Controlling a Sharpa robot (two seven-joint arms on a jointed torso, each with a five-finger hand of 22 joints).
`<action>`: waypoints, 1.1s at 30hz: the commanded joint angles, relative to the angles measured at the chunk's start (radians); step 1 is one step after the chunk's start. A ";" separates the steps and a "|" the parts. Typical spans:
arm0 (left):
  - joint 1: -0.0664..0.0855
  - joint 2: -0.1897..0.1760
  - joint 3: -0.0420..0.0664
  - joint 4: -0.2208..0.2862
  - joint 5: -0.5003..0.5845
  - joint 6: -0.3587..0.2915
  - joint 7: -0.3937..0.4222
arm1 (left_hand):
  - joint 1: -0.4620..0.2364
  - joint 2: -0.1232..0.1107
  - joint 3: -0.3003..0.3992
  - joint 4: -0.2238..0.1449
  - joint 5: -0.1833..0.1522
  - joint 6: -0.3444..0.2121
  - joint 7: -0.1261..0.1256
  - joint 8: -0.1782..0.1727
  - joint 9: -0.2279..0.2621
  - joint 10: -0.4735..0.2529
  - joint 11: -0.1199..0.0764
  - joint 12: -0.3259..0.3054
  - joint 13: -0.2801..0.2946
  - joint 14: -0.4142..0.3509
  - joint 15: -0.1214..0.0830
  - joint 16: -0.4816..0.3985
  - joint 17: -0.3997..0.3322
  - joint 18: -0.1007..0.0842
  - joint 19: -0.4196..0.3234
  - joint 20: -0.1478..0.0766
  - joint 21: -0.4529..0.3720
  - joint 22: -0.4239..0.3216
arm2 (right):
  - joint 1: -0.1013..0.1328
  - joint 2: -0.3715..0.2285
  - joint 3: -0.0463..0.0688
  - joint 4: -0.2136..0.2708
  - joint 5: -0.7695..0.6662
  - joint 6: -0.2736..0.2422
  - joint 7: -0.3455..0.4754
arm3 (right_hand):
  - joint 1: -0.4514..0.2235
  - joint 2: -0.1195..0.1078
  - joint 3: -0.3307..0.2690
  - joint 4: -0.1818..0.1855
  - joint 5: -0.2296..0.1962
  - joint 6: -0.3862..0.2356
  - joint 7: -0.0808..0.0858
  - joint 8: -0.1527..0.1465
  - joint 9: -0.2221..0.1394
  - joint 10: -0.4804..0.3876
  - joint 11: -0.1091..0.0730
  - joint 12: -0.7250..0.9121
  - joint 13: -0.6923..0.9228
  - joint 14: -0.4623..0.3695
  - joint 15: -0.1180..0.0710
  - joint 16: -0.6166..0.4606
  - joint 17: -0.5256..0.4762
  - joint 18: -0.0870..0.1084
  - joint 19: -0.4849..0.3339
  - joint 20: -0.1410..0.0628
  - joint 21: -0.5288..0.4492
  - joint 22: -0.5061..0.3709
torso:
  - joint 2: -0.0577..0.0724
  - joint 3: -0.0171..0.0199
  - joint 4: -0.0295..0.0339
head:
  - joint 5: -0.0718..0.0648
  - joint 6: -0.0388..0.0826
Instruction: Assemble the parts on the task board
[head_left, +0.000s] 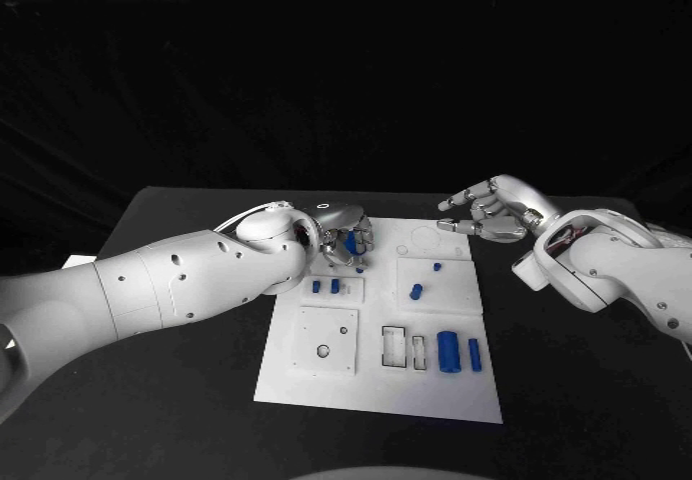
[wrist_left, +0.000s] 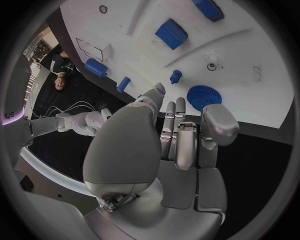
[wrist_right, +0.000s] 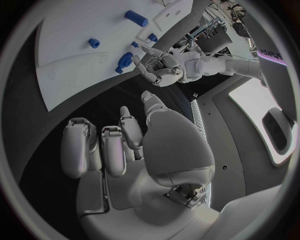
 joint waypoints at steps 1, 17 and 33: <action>-0.002 0.006 -0.002 -0.005 -0.058 0.065 -0.037 | 0.000 -0.009 -0.002 -0.001 -0.002 0.008 0.002 -0.010 -0.003 0.006 0.001 -0.011 -0.004 0.054 -0.009 -0.001 0.001 -0.018 0.031 -0.008 0.007 0.001 | -0.001 0.002 0.000 -0.001 -0.002 -0.002 0.011 | 0.002 0.005 -0.006 -0.001 0.001 -0.002 0.000 -0.001 0.001 -0.008 -0.002 -0.005 0.022 0.073 0.004 -0.007 0.136 0.014 -0.009 -0.002 -0.006 -0.003 | -0.001 -0.0007 0.0021 | -0.002 -0.001; -0.013 0.019 -0.007 -0.024 -0.071 0.088 -0.057 | 0.006 0.002 0.008 -0.003 0.000 0.027 0.004 -0.025 -0.010 0.025 0.002 -0.030 -0.021 0.054 -0.005 -0.003 -0.007 -0.023 0.032 -0.005 0.028 0.026 | -0.001 0.002 0.000 -0.001 0.004 -0.029 0.016 | 0.012 0.016 -0.004 -0.002 0.003 -0.012 0.001 -0.003 -0.001 -0.070 -0.001 -0.125 -0.060 0.063 0.004 -0.038 0.099 0.023 -0.029 -0.001 -0.035 -0.051 | 0.000 0.0004 0.0010 | -0.003 -0.008; -0.021 0.024 -0.007 -0.024 -0.068 0.066 -0.042 | 0.023 0.025 0.075 -0.009 0.000 0.061 0.000 -0.057 -0.023 0.067 -0.002 -0.079 -0.056 0.055 -0.009 0.001 -0.011 -0.030 0.033 -0.007 0.071 0.077 | -0.001 0.007 0.000 -0.006 0.008 -0.025 0.016 | 0.014 0.017 -0.005 -0.001 0.004 -0.015 0.002 -0.002 -0.001 -0.083 -0.001 -0.155 -0.083 0.056 0.004 -0.060 0.074 0.029 -0.041 -0.001 -0.056 -0.082 | -0.001 0.0009 0.0001 | -0.001 -0.009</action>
